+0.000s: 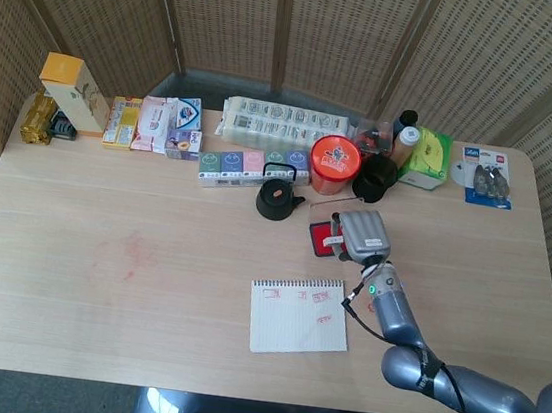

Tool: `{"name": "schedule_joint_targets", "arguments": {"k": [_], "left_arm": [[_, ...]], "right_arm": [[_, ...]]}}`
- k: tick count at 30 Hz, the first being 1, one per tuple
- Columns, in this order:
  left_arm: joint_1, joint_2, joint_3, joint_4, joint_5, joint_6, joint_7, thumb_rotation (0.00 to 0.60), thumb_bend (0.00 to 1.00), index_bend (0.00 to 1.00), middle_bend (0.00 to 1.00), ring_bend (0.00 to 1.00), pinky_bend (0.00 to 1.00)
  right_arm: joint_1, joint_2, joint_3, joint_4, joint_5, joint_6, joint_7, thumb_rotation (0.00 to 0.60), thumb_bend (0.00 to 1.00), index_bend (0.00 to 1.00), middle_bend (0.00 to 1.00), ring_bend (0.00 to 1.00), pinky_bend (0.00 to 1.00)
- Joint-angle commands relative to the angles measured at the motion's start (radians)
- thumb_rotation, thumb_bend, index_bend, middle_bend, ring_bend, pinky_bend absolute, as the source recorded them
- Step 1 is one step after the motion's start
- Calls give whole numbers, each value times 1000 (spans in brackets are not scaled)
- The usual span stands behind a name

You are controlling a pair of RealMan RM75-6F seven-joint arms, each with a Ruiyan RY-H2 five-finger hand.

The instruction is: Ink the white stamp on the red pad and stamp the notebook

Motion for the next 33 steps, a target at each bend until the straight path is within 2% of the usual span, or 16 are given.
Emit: {"name": "schedule_joint_targets", "arguments": {"k": [1,7,14,21,24,27,33], "left_arm": [[-1,2,-2,2,-5,-3,-7,600,0,0,0,0,3],[-9,1,-8,10,-28,-20,-16,600,0,0,0,0,3],[-16,-2,-8,12,-39,-38,-15,600,0,0,0,0,3],[-23,-4,-11,19,-52,-52,-20,600,0,0,0,0,3],[-24,-3,-9,19,-49,-55,-25,600,0,0,0,0,3],[-23,-1,-8,18,-43,-53,-30,600,0,0,0,0,3],[-23,-1,2,13,-20,-50,-25,600,0,0,0,0,3]], "right_arm": [[57,-69,6,97,84,-19,-39,600,438,624,1000,1000,1000],[89,-135,-17,216,143,-54,-51,600,439,628,1000,1000,1000],[106,-205,-43,354,154,-102,-37,600,440,639,1000,1000,1000],[112,-251,-47,422,142,-122,-11,600,441,642,1000,1000,1000],[107,-247,-46,406,126,-100,-6,600,441,642,1000,1000,1000],[100,-218,-41,342,104,-55,-9,600,442,642,1000,1000,1000],[67,-76,-47,70,62,83,-76,600,445,642,1000,1000,1000]]}}
